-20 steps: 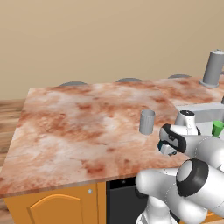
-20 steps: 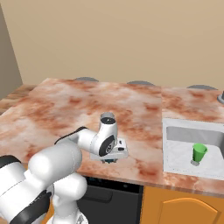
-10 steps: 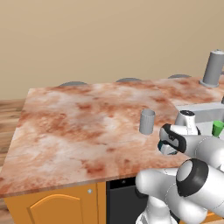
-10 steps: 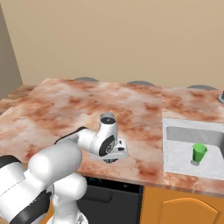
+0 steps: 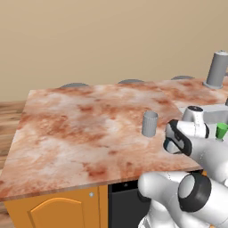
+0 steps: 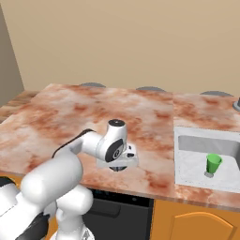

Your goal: Pick the glass cup and teapot and place them in the sink. Then turn on the water.

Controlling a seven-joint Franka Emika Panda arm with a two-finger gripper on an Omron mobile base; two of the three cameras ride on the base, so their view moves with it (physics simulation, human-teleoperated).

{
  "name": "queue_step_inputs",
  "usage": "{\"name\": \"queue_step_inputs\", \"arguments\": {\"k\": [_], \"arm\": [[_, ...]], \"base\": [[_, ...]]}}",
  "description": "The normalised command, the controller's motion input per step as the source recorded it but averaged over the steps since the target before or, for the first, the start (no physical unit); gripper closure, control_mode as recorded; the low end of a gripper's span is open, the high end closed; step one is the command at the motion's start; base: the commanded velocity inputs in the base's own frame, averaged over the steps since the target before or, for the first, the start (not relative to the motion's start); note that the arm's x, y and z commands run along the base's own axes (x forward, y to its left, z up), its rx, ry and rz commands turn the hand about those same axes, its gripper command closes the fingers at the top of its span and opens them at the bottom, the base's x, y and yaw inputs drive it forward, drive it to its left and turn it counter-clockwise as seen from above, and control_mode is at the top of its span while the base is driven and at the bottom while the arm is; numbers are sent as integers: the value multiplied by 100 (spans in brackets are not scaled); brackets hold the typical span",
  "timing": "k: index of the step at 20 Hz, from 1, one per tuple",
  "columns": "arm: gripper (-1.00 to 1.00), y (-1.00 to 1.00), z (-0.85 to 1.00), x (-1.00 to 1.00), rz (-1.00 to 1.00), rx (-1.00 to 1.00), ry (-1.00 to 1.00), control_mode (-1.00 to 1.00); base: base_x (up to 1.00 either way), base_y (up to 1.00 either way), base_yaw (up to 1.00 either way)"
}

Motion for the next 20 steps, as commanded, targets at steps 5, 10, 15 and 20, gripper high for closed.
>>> {"name": "queue_step_inputs", "arguments": {"k": [5, 10, 15, 20], "arm": [[100, -10, 54, -25, 0, 0, -1, -100], [100, -6, 51, -45, 0, 1, 0, -100], [100, -7, 51, -41, 0, 0, 0, -100], [100, -12, 47, -39, 0, 0, 0, -100]], "base": [[0, 0, 0], [0, 0, 0], [0, 0, 0], [0, 0, 0]]}}
